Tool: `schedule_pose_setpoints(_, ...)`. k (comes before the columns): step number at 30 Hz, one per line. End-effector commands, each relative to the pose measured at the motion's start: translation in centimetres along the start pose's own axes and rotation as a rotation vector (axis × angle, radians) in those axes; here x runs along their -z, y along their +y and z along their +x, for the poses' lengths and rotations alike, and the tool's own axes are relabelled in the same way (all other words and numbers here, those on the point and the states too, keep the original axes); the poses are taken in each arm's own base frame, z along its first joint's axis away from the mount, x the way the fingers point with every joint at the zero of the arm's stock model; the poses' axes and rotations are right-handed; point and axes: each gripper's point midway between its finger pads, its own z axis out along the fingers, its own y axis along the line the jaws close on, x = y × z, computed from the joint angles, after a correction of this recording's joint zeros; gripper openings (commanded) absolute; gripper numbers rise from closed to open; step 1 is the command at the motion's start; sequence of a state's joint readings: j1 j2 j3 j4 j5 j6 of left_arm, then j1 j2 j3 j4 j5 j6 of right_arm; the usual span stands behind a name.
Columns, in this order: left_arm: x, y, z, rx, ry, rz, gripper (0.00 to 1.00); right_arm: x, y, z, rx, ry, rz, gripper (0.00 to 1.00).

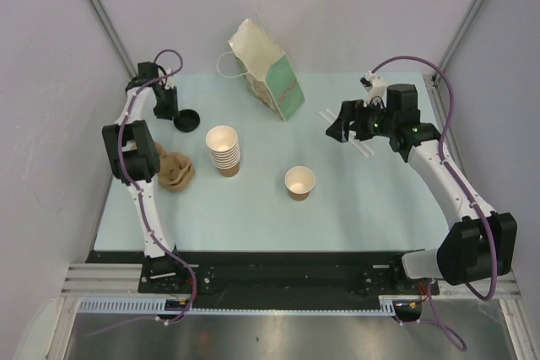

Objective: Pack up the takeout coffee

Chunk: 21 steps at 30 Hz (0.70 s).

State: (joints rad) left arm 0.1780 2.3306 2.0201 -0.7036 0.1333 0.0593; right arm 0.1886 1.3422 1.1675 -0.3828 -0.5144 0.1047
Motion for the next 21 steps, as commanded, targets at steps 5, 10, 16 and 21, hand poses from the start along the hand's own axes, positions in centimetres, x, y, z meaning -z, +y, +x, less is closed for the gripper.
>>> schedule_pose_setpoints(5,0.5,0.3,-1.7,0.022,-0.043,-0.009,0.24,0.3,0.6,-2.7,0.024,-0.07,-0.026,1.0)
schedule_pose_setpoints(10,1.4,0.3,-2.4,0.017,-0.058,-0.014,0.11,0.2,0.6,-2.9,0.018,-0.073,-0.029,1.0)
schedule_pose_setpoints(16,3.4,0.2,-3.3,0.021,-0.086,-0.005,0.0,0.4,0.7,-3.0,0.017,-0.078,-0.036,1.0)
schedule_pose_setpoints(21,4.5,-0.3,-3.4,0.033,-0.084,0.042,0.0,0.6,1.0,-3.1,0.02,-0.081,-0.043,1.0)
